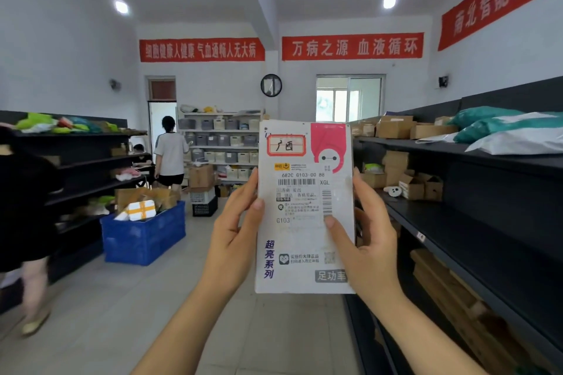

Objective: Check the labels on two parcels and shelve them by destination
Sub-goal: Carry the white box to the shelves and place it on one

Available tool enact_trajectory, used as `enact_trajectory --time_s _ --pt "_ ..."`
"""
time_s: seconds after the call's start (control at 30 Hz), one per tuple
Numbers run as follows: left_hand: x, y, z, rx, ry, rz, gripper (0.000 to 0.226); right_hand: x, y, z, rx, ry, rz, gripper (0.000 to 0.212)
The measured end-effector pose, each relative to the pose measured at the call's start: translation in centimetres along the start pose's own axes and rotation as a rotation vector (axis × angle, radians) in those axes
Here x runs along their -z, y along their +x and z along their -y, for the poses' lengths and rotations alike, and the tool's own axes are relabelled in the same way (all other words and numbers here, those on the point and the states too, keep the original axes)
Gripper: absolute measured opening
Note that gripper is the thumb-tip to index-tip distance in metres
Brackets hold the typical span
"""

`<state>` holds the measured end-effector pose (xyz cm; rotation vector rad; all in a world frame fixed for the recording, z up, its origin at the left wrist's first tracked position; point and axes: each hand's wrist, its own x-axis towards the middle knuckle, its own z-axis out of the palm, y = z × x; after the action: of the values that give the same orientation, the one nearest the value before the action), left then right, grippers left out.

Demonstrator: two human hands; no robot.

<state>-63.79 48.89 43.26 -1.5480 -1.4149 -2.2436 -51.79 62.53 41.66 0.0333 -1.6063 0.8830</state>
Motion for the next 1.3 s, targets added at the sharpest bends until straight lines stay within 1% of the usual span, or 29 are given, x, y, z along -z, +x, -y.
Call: enact_trajectory --time_s 0.07,0.13,0.23,0.43,0.53,0.63,0.73,0.87,0.97,1.13,1.3 --pt "0.4 0.5 0.5 0.003 0.013 -0.014 0.036 -0.5 0.3 -0.9 -0.011 -0.001 -0.003 0.067" --pt "0.9 1.2 1.4 -0.002 0.019 -0.018 0.034 -1.4 0.8 -1.9 0.000 -0.001 -0.002 0.068" --pt "2.3 2.7 3.3 -0.007 0.015 -0.024 0.040 -3.2 1.8 -3.5 0.010 0.001 -0.003 0.065" --pt "4.9 5.6 6.6 -0.028 0.002 0.020 0.041 -6.8 3.5 -6.6 0.036 -0.010 -0.003 0.068" --pt "6.0 6.8 8.4 -0.007 -0.040 0.033 0.036 -8.1 4.1 -8.2 0.052 -0.027 -0.011 0.069" --pt "6.6 7.9 9.9 0.037 -0.070 0.062 0.044 -9.0 5.0 -9.7 0.040 -0.041 -0.002 0.068" --pt "6.6 9.4 11.4 0.046 -0.084 0.050 0.046 -9.5 6.2 -11.4 0.036 -0.059 0.002 0.064" --pt "6.3 11.3 13.8 0.042 -0.064 0.039 0.037 -9.7 7.8 -14.1 0.056 -0.051 0.004 0.061" --pt "5.2 12.7 15.3 0.020 -0.048 0.053 0.039 -9.5 9.2 -16.1 0.058 -0.025 0.009 0.056" --pt "2.4 15.4 17.7 0.002 -0.019 0.032 0.042 -7.5 12.0 -19.9 0.059 -0.018 0.010 0.056" --pt "-0.6 17.1 20.2 0.012 -0.043 0.011 0.043 -5.6 13.9 -23.1 0.047 -0.006 0.020 0.057"
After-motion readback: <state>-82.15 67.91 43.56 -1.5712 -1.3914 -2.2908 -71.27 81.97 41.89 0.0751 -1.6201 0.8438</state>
